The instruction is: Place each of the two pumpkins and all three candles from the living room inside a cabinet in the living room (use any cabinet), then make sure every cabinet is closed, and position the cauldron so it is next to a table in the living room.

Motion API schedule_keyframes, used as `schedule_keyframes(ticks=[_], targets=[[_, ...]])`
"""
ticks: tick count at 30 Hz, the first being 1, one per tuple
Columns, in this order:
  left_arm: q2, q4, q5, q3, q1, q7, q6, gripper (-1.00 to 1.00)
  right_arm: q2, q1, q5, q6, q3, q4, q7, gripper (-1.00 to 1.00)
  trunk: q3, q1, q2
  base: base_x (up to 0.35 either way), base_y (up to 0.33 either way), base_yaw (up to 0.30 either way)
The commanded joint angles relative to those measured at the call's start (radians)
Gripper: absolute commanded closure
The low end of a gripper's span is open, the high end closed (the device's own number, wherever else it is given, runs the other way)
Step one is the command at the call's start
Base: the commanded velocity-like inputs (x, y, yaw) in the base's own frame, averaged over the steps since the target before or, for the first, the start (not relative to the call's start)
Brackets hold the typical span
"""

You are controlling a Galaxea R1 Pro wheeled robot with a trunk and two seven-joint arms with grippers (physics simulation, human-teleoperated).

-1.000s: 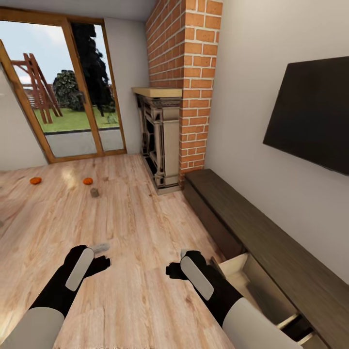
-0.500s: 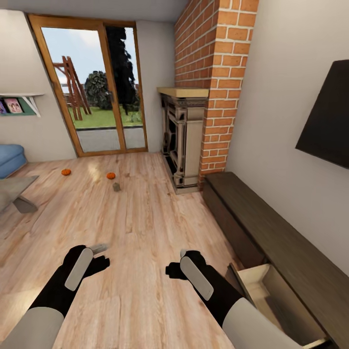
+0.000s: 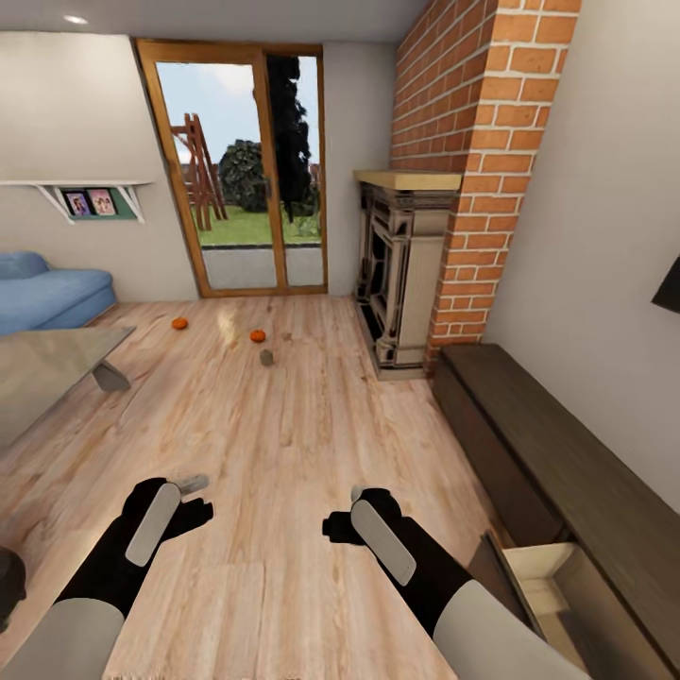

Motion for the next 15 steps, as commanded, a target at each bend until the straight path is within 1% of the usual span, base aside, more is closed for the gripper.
schedule_keyframes(ticks=[1,15], targets=[[0.0,-0.001,0.01,0.0,0.0,0.009,0.002,-1.0,0.0,-0.001,-0.009,0.001,0.002,-0.001,-0.01,-1.0,-0.001,0.0,-0.001,0.0,0.0,0.29],[-0.001,-0.001,0.01,0.001,-0.001,0.009,0.002,-1.0,0.0,-0.001,-0.008,0.002,0.0,-0.004,-0.013,-1.0,-0.001,0.0,-0.001,0.0,0.0,0.29]])
